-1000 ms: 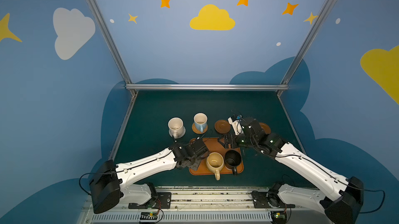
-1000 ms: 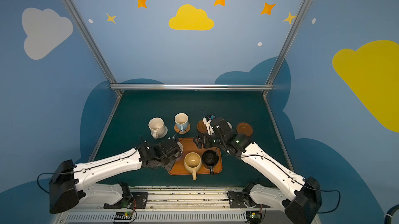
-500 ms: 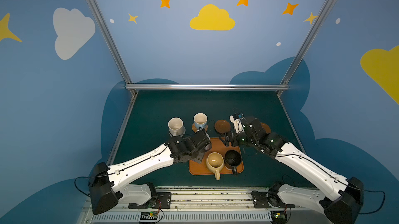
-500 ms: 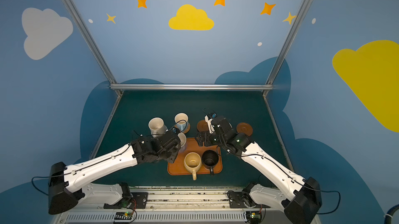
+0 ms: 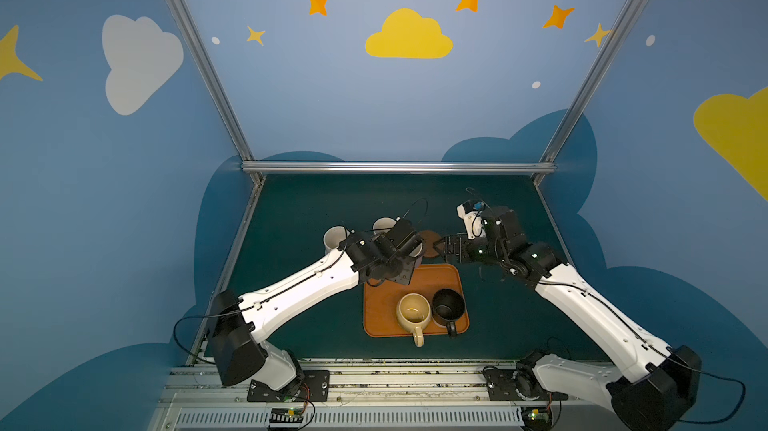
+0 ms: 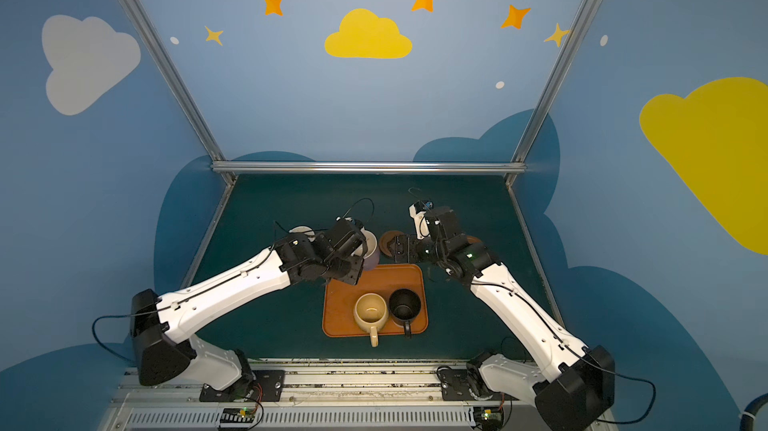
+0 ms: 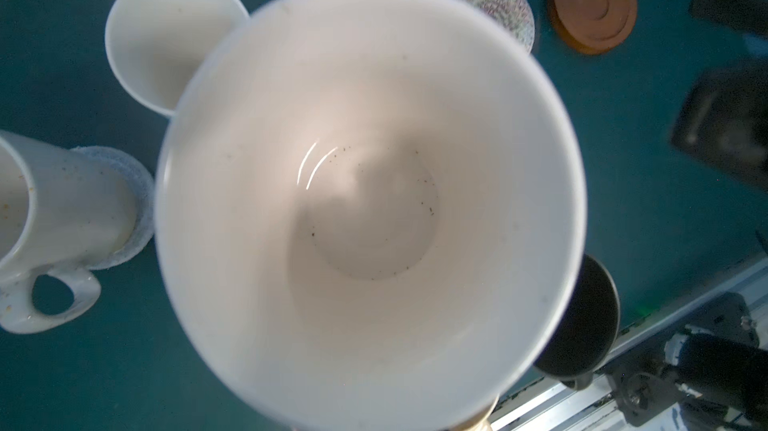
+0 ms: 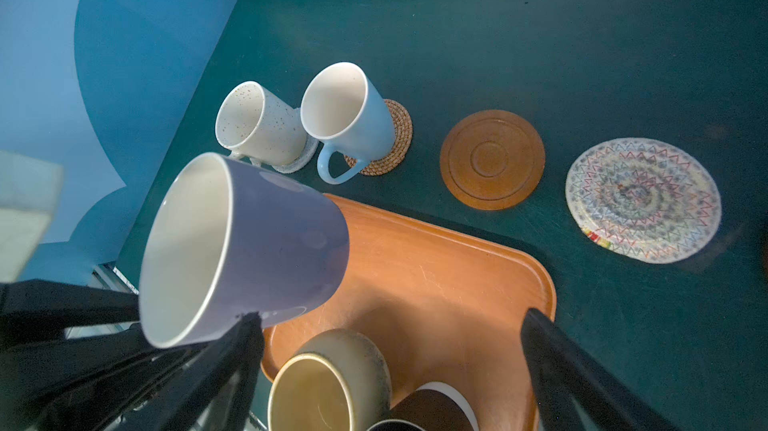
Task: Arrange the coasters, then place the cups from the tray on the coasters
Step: 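Lift lavender mug with left gripper and carry it toward brown wooden coaster, then lower lavender mug onto brown wooden coaster with left gripper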
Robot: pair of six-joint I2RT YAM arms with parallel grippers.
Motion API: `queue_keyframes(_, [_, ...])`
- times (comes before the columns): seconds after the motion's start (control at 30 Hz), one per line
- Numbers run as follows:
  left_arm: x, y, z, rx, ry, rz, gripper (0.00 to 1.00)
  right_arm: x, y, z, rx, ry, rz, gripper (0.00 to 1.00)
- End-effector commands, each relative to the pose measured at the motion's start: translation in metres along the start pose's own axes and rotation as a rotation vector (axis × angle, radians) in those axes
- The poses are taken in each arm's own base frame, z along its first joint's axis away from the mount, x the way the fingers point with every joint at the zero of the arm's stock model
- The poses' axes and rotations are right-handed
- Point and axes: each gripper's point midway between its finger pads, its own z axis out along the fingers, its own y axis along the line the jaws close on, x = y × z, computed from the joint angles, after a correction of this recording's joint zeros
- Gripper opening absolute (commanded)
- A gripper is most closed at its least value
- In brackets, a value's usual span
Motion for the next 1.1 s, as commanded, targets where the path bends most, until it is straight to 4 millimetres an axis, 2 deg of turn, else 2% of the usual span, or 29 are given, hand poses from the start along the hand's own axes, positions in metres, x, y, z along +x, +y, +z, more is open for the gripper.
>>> queue_keyframes(0.0, [-0.027,-0.011,-0.001,0.044,-0.042,-0.028,0.03,-0.006,-0.003,-0.010,-0.019,-0.003,-0.027,0.95])
queue_keyframes(0.13, [-0.049,-0.022,0.014,0.060,-0.070,-0.023,0.03,-0.009,-0.035,-0.016,0.083,-0.043,0.013,0.95])
queue_keyframes(0.27, [-0.069,-0.031,0.030,0.056,-0.067,-0.030,0.03,-0.013,-0.049,-0.021,0.091,-0.056,0.081,0.95])
queue_keyframes(0.5, [-0.083,-0.031,0.072,0.002,-0.001,-0.078,0.03,-0.019,-0.070,-0.022,0.112,-0.080,0.135,0.95])
queue_keyframes(0.63, [-0.087,-0.037,0.096,0.026,0.039,-0.102,0.03,-0.019,-0.082,-0.020,0.115,-0.072,0.170,0.95])
queue_keyframes(0.87, [-0.094,-0.035,0.129,-0.021,0.063,-0.153,0.03,-0.014,-0.084,-0.018,0.105,-0.057,0.178,0.95])
queue_keyframes(1.07, [-0.104,-0.040,0.145,-0.032,0.054,-0.185,0.03,-0.004,-0.087,-0.015,0.100,-0.041,0.187,0.95])
